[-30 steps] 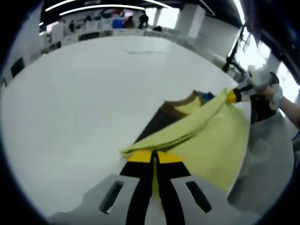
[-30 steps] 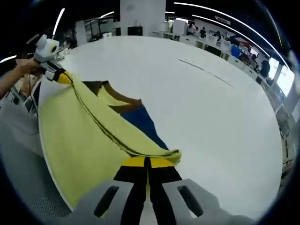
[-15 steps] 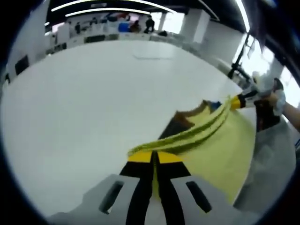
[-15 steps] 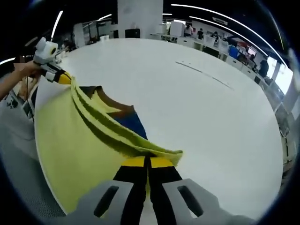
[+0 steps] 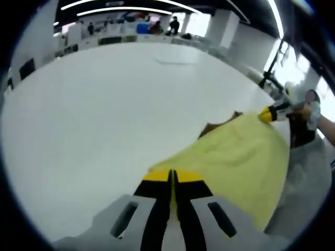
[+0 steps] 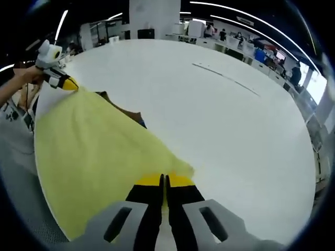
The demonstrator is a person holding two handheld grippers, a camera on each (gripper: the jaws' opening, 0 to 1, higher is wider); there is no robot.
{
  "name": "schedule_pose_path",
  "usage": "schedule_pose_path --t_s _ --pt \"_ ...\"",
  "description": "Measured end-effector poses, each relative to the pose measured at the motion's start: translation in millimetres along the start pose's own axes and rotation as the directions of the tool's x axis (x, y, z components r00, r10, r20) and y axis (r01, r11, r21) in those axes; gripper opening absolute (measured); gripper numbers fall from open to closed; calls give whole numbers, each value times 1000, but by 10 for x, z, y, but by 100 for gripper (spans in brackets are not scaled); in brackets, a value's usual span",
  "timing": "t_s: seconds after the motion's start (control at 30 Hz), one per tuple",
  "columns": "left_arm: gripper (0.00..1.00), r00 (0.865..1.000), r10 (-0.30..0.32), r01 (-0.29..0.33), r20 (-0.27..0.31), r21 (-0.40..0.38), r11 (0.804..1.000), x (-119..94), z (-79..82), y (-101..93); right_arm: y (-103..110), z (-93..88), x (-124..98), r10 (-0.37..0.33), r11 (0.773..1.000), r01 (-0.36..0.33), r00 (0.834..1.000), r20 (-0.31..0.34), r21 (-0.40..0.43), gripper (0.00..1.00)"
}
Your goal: Fold the garment on the visible template until the final outline fits inside the template.
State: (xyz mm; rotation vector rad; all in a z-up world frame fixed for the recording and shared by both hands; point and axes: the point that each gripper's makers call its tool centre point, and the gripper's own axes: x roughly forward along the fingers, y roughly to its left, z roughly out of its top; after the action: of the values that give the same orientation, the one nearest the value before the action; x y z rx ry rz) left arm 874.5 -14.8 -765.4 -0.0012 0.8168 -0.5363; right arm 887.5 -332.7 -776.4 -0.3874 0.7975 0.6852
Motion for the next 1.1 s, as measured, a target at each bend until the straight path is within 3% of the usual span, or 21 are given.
schedule_pose_path --t_s 0.27,0.77,0.9,1.1 --pt "0 1000 12 -12 -1 9 1000 -18 18 -16 -3 24 -41 -8 1000 8 1000 11 -1 5" --pt "0 1000 10 -10 8 100 995 -181 118 -148 8 138 -191 -19 1000 19 999 47 -6 9" --pt "3 1000 -17 19 -12 144 989 -235 94 -259 73 174 -216 10 999 -13 997 73 35 15" --pt "8 1000 -20 24 -22 162 986 -274 82 -305 96 159 -266 -3 1000 2 998 58 25 23"
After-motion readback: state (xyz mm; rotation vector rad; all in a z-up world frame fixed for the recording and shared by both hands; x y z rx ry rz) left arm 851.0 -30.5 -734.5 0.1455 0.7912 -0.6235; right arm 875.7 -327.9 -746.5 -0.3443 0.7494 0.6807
